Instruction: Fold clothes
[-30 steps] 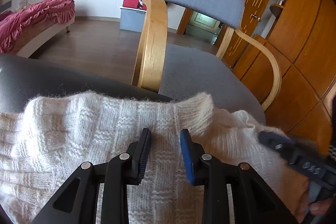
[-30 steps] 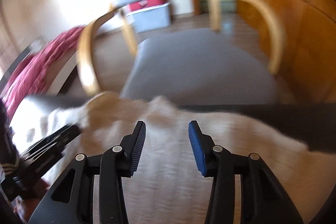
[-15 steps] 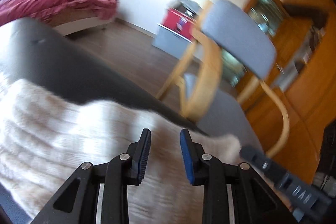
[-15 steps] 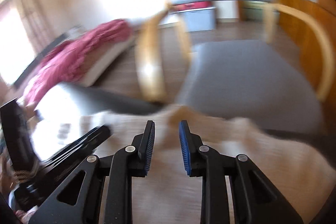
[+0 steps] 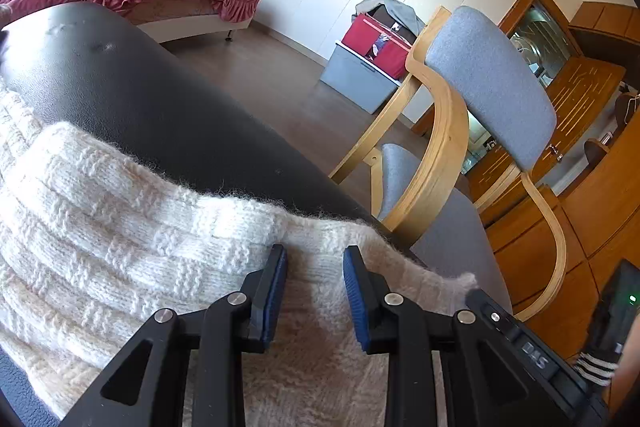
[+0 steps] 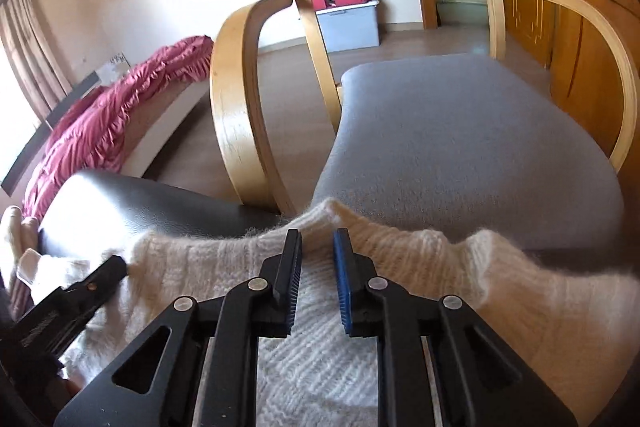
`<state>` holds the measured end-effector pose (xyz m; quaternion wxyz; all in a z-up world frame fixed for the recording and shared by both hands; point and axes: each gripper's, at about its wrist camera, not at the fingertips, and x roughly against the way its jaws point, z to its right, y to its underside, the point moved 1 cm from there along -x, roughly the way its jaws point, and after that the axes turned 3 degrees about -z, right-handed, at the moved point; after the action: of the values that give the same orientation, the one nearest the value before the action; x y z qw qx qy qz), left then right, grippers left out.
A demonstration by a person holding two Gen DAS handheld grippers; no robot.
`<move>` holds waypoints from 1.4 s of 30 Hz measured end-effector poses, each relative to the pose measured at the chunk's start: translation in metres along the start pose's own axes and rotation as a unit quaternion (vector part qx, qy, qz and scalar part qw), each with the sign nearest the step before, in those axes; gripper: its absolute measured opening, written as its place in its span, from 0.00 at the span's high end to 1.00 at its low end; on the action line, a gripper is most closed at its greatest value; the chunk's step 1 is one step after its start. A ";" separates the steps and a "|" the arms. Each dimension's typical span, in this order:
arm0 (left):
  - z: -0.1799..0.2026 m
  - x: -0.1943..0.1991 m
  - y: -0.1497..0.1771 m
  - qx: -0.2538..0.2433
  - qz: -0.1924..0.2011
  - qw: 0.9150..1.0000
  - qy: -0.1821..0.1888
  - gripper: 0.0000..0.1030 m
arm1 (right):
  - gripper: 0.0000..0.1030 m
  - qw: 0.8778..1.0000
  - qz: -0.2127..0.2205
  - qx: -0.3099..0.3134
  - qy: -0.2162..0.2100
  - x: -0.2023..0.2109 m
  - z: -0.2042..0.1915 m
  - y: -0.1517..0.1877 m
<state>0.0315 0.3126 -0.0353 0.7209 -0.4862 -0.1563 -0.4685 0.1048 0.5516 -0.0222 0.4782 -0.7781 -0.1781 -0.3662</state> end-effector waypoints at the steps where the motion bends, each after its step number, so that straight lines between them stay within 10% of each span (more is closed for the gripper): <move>1: -0.002 0.001 0.000 0.000 0.000 1.000 0.001 0.72 | 0.83 1.000 -0.001 -0.006 -0.010 0.009 0.001 0.003; 7: -0.008 0.008 0.002 -0.002 0.001 1.000 0.000 0.72 | 0.82 0.999 0.004 -0.041 0.026 0.085 0.043 0.028; 18: 0.002 0.003 0.001 -0.008 0.004 1.000 -0.008 0.72 | 0.84 0.985 0.035 -0.134 0.099 0.106 0.140 0.065; 42: 0.013 -0.002 0.001 -0.017 0.011 1.000 -0.015 0.72 | 0.93 0.966 0.091 -0.235 0.066 0.174 0.215 0.110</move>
<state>0.0338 0.3246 -0.0310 0.7152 -0.5074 -0.1536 -0.4555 0.3762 0.6743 -0.0198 0.3242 -0.8557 0.0162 -0.4030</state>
